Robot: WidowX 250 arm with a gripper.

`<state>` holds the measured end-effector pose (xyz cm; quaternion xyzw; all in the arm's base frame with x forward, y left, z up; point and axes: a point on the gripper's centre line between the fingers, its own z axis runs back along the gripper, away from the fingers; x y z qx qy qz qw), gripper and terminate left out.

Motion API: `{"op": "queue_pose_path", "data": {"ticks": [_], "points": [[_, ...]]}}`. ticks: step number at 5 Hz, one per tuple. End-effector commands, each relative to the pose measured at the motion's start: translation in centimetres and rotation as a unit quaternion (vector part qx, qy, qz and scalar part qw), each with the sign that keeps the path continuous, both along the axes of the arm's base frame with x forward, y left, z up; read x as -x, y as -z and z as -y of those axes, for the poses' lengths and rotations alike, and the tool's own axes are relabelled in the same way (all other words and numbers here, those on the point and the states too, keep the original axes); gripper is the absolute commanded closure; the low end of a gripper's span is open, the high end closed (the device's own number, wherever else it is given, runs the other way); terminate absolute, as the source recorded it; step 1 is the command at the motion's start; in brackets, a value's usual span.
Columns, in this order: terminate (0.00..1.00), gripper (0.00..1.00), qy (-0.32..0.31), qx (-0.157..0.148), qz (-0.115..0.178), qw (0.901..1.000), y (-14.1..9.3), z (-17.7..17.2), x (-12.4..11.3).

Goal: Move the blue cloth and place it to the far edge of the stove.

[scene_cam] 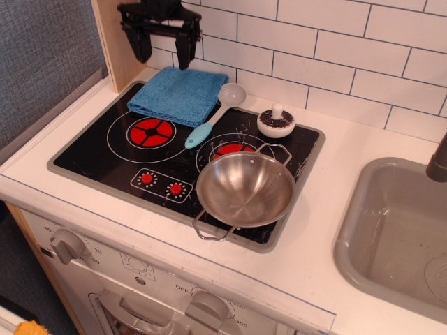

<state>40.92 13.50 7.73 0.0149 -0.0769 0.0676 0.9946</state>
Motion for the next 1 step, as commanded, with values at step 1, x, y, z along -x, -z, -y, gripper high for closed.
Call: {"op": "queue_pose_path", "data": {"ticks": [1], "points": [[1.0, 0.0, -0.001, -0.011, 0.035, 0.9993, -3.03, -0.27, -0.29]]}}
